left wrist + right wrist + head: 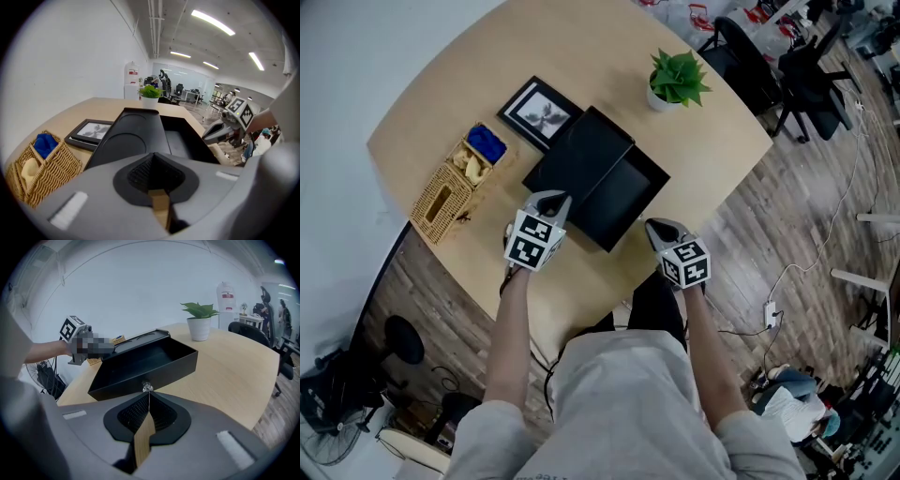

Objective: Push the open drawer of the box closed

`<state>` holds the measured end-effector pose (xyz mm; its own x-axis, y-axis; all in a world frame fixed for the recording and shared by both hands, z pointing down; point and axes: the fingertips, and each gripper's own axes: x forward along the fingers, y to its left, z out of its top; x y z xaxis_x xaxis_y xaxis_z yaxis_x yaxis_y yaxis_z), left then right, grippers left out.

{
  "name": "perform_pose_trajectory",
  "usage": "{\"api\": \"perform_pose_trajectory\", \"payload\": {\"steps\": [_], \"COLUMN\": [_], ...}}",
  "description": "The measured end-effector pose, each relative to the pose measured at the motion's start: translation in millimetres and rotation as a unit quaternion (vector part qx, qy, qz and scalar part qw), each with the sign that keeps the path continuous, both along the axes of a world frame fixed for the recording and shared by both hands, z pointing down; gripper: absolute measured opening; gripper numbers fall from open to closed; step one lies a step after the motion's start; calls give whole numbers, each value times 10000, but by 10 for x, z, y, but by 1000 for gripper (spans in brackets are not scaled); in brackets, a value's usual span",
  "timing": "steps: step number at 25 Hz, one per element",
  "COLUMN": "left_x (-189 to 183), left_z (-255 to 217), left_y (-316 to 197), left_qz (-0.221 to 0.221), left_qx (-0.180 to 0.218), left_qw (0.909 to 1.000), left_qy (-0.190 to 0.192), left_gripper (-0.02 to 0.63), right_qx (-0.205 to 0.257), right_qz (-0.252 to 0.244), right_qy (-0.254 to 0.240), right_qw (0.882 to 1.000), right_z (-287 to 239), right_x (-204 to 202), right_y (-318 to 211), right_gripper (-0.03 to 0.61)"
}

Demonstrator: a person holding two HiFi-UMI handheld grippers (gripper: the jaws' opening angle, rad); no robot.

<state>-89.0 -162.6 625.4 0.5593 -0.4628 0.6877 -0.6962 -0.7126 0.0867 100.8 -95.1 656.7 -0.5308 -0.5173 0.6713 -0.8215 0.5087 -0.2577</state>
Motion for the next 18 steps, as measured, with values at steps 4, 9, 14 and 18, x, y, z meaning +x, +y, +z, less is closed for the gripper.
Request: {"api": "perform_pose_trajectory", "payload": {"steps": [4,9,14,18], "left_x": [-30,16,-1,-19], "left_z": [11,-52,-26,2], "left_y": [7,13,14,-9], "left_qz": [-48,-64,-102,-97], "left_qx": [52,9,12,67], "left_qw": [10000,10000,9999,9999], "left_qy": [-28,71,45,43], "left_gripper": [52,52,52,52], "right_qx": [16,68,120,85], "right_qz": [-135,-369,-631,-660], "right_qy": [10,-11,77,137], "right_qw": [9999,9993,9979,9977], "right_z": [15,22,33,69], "right_x": [-1,-61,-160,-181], "right_y": [17,-9,-41,-92], "right_gripper": [7,56,72,72]}}
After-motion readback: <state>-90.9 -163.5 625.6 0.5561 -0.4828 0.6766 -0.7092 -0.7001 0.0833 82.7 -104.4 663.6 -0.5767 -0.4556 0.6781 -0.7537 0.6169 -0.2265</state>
